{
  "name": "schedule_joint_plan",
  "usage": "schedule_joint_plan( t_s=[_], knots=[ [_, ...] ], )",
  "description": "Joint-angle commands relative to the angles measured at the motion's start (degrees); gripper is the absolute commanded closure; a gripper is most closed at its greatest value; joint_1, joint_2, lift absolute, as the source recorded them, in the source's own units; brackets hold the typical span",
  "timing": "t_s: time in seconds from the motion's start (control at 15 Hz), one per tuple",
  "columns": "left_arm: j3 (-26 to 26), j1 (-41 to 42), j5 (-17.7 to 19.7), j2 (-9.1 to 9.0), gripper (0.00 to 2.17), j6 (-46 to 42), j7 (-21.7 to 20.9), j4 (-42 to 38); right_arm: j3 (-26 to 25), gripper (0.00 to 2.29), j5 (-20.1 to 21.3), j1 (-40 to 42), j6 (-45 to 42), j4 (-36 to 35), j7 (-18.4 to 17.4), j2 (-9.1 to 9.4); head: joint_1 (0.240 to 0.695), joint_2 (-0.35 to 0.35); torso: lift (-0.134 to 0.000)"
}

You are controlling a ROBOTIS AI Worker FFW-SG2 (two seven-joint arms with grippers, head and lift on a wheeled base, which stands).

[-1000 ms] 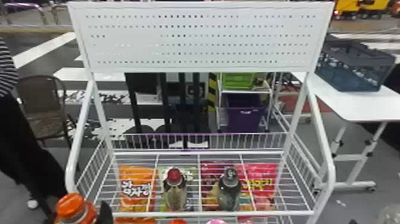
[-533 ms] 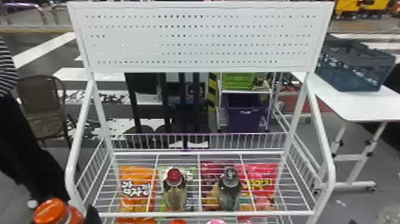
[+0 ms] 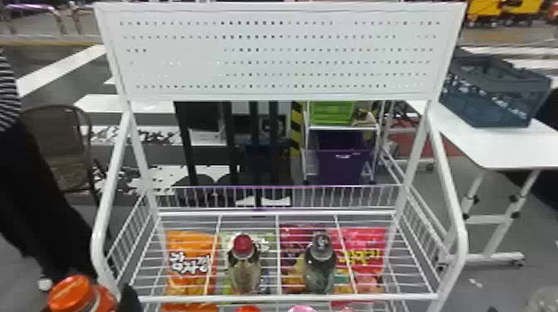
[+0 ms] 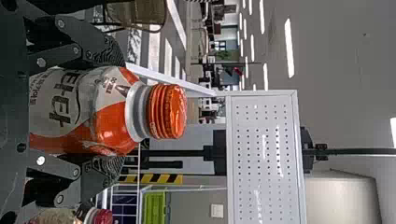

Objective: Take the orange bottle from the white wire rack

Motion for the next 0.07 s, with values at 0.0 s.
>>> schedule_joint_plan(
  t_s=[0.0],
  knots=[
    [0.0,-0.4,0.1,-0.04,1.98,0.0,0.1,0.3,0.0,1.16,-0.1,0.0,0.0,0.0,0.0,0.05,0.499,0.000,0.000]
  ],
)
